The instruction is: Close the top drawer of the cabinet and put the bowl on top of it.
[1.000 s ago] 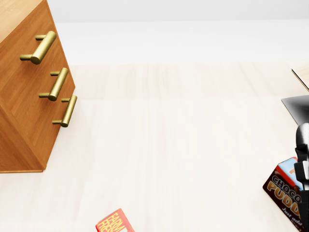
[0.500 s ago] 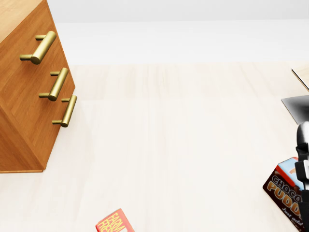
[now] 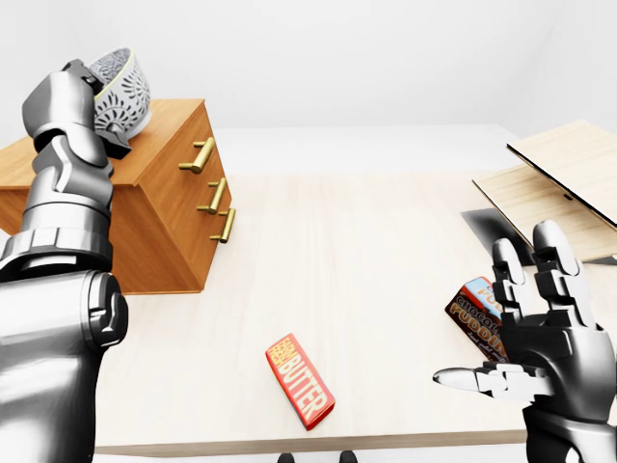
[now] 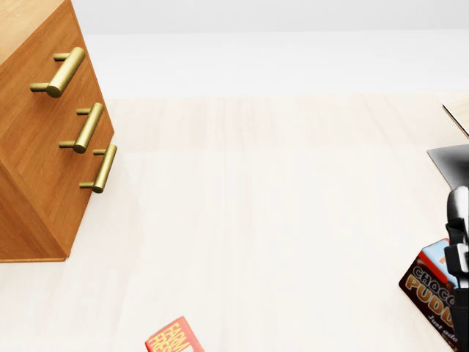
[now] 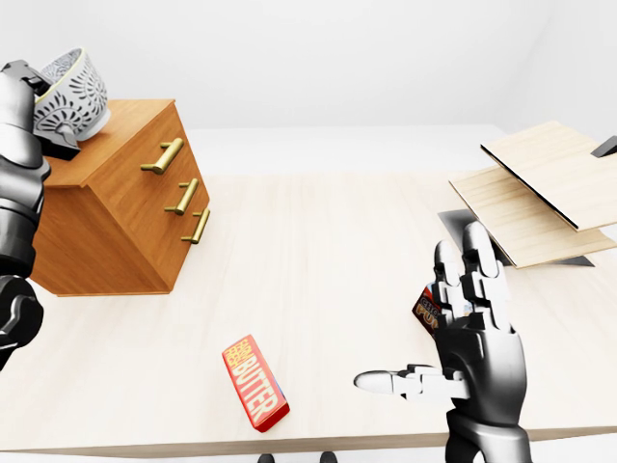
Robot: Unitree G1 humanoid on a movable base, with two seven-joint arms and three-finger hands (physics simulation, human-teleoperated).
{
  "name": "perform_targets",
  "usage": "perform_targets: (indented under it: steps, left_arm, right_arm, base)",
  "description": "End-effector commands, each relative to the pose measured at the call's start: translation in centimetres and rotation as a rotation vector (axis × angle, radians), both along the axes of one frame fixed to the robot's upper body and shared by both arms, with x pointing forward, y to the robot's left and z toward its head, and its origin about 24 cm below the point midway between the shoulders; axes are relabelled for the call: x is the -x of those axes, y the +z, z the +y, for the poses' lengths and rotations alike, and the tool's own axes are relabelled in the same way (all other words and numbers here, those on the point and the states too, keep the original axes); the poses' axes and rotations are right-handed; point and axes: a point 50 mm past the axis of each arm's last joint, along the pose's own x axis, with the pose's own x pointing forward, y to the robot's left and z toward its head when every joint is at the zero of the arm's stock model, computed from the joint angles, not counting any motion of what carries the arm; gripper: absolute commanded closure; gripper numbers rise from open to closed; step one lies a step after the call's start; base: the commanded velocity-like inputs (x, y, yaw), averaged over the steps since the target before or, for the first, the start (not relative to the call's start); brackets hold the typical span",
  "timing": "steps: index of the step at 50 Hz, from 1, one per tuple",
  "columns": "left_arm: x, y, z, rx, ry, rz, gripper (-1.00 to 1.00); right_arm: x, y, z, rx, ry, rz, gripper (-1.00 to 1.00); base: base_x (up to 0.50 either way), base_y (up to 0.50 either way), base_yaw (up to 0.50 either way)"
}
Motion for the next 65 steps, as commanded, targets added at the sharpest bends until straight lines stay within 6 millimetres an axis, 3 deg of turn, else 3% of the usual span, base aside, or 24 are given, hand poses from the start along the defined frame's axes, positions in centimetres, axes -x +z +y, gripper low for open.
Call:
perform_targets:
  steps: [1,22,24,58,65]
  left_arm:
    - [0.0,-0.9,0.3,0.004,0.016,0.017,1.00]
    - [0.0,-1.4,0.4,-0.011,0.019,0.038,0.98]
    - [0.0,-1.3,0.3,-0.011,0.018,0.036,-1.00]
    - [0.2,0.0,0.3,-0.025,0.022,-0.003,-1.00]
    - [1.0,2.2,1.0,0.043,0.012,-0.119,-1.00]
  right_arm:
    - [-0.1,-0.1,0.0,-0.001,0.002,0.007,-1.00]
    - [-0.1,-0.1,0.1,-0.001,0.003,0.009,-1.00]
    - [0.0,-0.1,0.2,0.000,0.003,0.009,-1.00]
    - [0.0,-0.1,0.2,-0.001,0.004,0.009,-1.00]
    - [0.0,-0.1,0.1,-0.001,0.003,0.008,-1.00]
  base:
    - [0.00,0.00,0.00]
    - [0.00,0.00,0.00]
    - [0.00,0.00,0.00]
    - [0.00,0.00,0.00]
    - [0.00,0.00,0.00]
